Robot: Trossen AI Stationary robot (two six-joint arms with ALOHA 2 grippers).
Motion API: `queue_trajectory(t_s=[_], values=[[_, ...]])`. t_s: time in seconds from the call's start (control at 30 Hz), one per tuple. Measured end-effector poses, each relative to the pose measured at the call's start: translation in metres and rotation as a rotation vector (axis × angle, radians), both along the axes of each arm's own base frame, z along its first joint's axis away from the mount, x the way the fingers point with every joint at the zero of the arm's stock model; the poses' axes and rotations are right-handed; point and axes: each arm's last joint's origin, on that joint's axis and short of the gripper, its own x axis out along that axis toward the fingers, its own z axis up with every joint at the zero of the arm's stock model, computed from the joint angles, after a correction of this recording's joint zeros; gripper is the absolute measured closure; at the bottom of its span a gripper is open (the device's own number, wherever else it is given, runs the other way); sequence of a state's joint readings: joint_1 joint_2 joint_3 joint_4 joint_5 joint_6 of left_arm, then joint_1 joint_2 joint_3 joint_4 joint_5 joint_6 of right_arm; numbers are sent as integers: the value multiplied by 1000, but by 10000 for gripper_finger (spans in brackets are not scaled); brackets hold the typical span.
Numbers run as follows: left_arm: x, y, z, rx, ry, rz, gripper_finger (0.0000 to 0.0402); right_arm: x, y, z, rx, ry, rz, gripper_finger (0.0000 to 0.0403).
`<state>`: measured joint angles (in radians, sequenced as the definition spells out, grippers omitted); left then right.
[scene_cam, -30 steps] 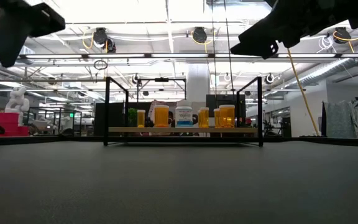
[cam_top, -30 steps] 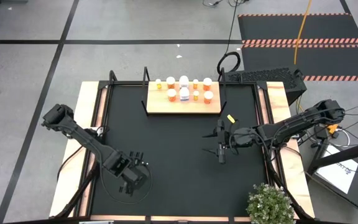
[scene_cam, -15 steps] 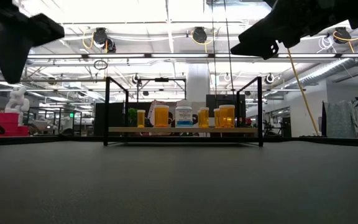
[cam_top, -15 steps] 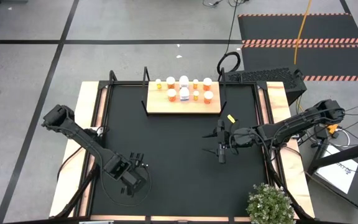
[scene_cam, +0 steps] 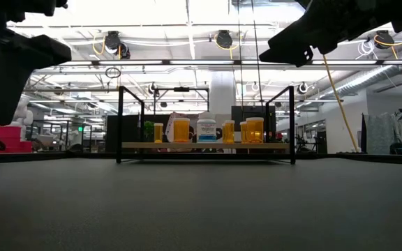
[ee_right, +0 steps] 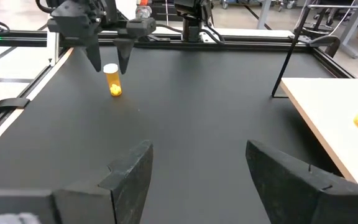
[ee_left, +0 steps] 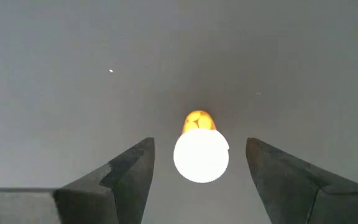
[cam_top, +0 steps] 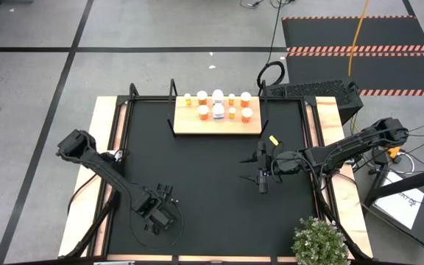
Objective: Pick and place medicine bottles onto shelf by color
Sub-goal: Put the small orange pill bottle aligned with the other small orange pill bottle on the shelf
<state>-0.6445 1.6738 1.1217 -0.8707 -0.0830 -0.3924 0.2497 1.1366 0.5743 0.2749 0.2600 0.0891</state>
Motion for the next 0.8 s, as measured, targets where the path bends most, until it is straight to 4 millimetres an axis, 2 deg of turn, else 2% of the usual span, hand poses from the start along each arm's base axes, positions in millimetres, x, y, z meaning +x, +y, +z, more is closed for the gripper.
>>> queue_trajectory(t_s=[0.27,0.63,0.8], values=[[1,1,0,22,-15,3,150,0,0,0,0,0,0,152],[-1,-1,0,15,-9,-2,245,0,0,0,0,-1,0,152],[-1,-1,0,13,-11,16,262,0,0,0,0,-1,0,152]])
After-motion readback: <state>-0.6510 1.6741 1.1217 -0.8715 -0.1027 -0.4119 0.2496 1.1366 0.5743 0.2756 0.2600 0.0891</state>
